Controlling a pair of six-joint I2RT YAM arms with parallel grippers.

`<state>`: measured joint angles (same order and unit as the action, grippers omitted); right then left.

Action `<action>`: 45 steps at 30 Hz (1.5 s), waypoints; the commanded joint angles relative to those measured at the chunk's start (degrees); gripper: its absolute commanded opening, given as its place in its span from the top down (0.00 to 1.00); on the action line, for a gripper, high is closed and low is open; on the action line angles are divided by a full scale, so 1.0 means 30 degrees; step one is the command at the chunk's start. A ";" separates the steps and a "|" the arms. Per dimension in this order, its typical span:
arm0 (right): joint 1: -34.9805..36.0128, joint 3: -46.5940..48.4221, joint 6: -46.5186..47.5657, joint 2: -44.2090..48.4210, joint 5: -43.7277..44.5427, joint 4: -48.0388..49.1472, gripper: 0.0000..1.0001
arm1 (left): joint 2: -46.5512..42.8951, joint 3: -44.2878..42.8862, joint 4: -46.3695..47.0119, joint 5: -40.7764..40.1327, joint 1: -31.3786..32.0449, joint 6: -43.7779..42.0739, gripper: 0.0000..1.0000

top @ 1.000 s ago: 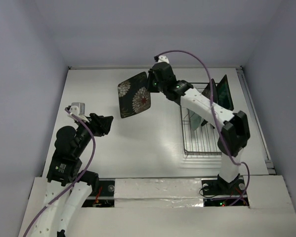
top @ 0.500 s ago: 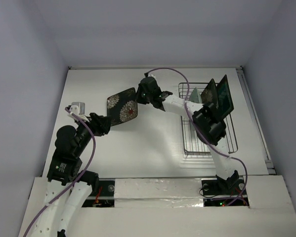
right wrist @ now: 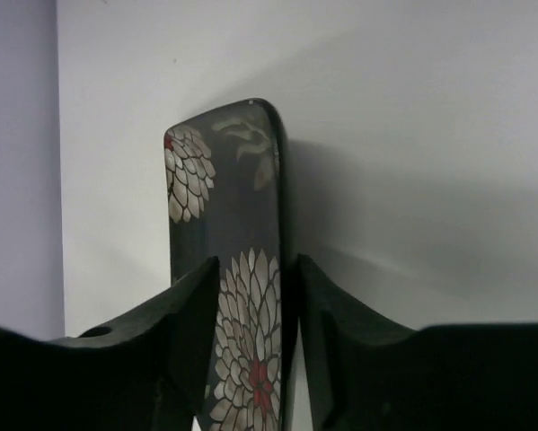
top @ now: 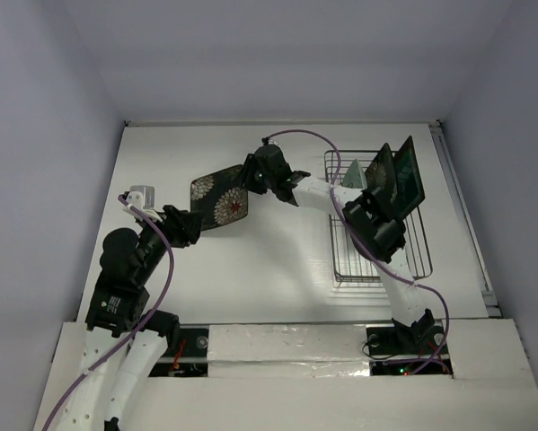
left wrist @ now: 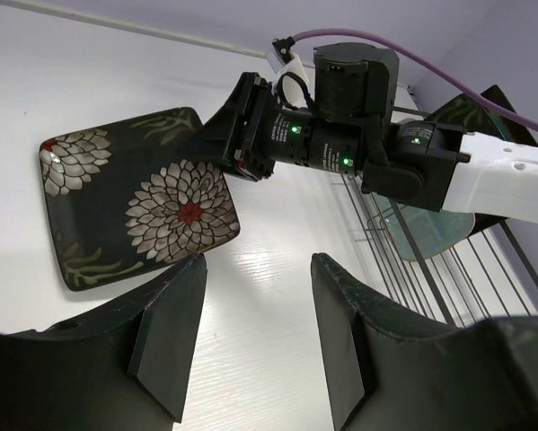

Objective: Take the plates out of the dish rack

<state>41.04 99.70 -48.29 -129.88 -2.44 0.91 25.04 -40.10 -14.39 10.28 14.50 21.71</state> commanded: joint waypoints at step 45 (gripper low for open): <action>-0.5706 -0.7596 1.1439 1.7017 1.0834 -1.2987 0.38 | -0.0465 -0.0082 0.0813 0.0293 -0.0117 -0.0002 0.53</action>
<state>24.95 80.40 -17.45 -76.53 27.90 -31.55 24.10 -40.10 -14.39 10.48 14.50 21.69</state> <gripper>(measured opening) 0.459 0.469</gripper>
